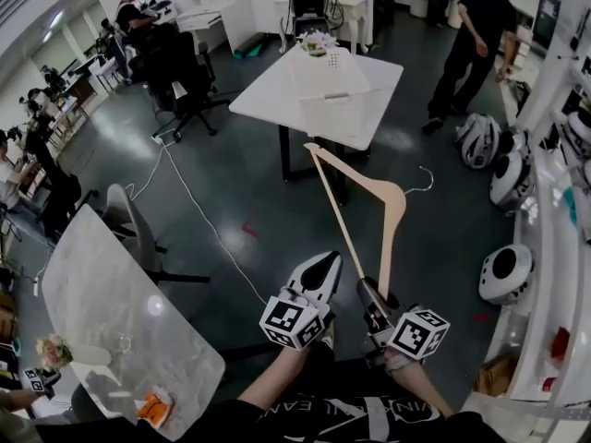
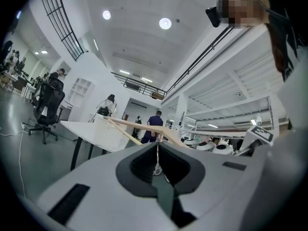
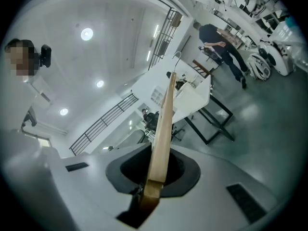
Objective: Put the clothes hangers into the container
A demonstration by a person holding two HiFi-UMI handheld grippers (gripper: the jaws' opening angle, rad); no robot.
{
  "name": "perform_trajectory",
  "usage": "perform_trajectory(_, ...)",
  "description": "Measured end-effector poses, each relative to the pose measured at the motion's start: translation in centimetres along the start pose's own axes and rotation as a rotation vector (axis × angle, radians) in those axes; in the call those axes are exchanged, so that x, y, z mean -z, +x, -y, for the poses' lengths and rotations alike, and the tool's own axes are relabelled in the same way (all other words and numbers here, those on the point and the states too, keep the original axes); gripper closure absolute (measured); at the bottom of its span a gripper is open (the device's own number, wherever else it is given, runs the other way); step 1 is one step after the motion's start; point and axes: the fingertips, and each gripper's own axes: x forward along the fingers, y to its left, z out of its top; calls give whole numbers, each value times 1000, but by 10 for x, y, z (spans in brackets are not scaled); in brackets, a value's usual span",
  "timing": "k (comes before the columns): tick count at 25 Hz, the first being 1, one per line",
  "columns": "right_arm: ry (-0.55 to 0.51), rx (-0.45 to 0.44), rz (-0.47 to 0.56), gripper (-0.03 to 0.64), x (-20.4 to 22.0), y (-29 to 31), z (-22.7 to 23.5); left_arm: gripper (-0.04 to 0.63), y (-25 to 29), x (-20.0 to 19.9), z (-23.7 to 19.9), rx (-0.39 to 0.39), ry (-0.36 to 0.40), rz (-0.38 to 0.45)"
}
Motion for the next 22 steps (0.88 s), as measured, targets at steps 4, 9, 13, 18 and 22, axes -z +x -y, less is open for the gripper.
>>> perform_trajectory(4, -3, -4, -22, 561, -8, 28, 6, 580, 15, -3, -26, -12, -13, -2)
perform_trajectory(9, 5, -3, -42, 561, -22, 61, 16, 580, 36, -9, -58, -32, -31, 2)
perform_trajectory(13, 3, -5, -56, 561, -30, 89, 20, 580, 49, -12, -81, -37, -41, -2)
perform_trajectory(18, 21, -4, -57, 561, -36, 119, 33, 580, 64, -10, -109, -40, -40, -9)
perform_trajectory(22, 17, -9, -57, 561, -41, 139, 38, 580, 73, -10, -128, -39, -49, -14)
